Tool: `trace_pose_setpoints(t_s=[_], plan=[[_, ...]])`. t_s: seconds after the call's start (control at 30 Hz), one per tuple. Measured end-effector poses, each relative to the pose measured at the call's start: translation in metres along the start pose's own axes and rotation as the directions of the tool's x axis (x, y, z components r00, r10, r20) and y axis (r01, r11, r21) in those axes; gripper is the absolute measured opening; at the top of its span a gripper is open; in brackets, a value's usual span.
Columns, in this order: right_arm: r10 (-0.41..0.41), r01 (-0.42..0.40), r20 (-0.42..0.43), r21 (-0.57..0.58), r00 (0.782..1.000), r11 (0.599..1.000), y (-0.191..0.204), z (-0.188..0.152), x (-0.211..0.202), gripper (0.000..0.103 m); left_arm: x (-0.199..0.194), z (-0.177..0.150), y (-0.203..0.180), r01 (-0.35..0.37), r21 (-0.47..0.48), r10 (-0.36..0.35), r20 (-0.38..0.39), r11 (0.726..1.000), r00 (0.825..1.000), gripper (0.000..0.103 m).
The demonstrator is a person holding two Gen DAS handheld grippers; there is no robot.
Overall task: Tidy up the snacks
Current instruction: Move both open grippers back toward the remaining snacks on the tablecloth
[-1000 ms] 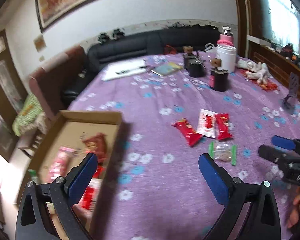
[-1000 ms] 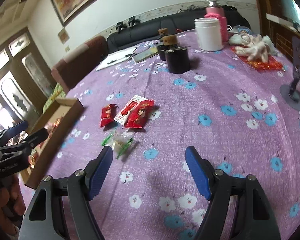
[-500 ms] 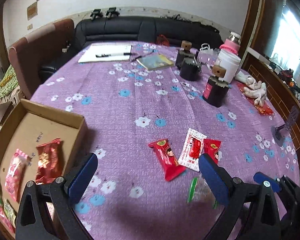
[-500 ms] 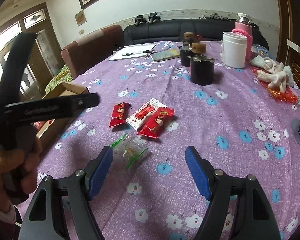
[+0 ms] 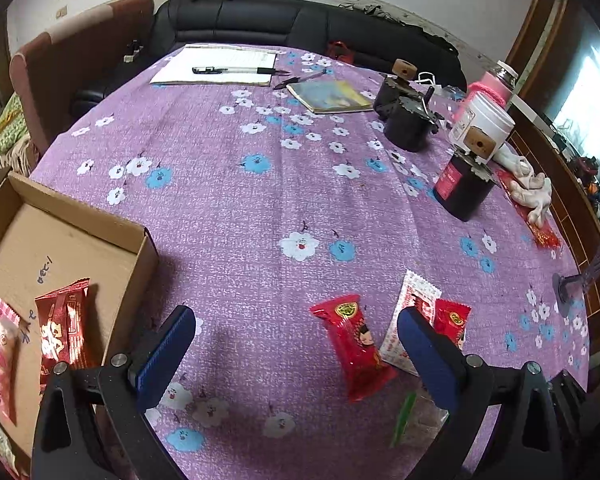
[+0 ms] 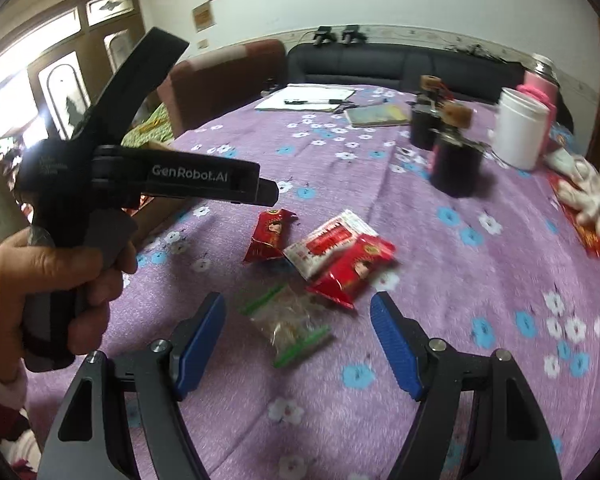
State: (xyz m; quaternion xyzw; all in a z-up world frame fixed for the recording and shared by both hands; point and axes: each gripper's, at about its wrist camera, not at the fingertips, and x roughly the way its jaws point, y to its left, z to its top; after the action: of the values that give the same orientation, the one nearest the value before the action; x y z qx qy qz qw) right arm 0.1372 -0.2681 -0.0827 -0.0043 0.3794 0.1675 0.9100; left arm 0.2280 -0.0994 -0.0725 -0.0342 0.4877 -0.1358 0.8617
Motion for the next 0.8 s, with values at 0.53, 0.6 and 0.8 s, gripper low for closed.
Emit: trace_pose_setpoints(t_s=[0.53,0.6,0.8], plan=[[0.035,-0.043,-0.122,-0.07,0.992,0.997,0.012,-0.004,0.039,0.056,0.021,-0.015,-0.038,-0.058,0.21,0.063,-0.018,0.976,0.998,0.097],[0.023,-0.032,-0.126,-0.074,0.992,0.997,0.012,-0.005,0.042,0.056,0.024,-0.019,-0.038,-0.087,0.226,0.094,-0.019,0.97,0.995,0.09],[0.012,-0.02,-0.128,-0.064,0.992,0.998,0.009,-0.006,0.039,0.036,0.027,-0.02,-0.033,-0.1,0.225,0.107,-0.018,0.969,0.994,0.071]])
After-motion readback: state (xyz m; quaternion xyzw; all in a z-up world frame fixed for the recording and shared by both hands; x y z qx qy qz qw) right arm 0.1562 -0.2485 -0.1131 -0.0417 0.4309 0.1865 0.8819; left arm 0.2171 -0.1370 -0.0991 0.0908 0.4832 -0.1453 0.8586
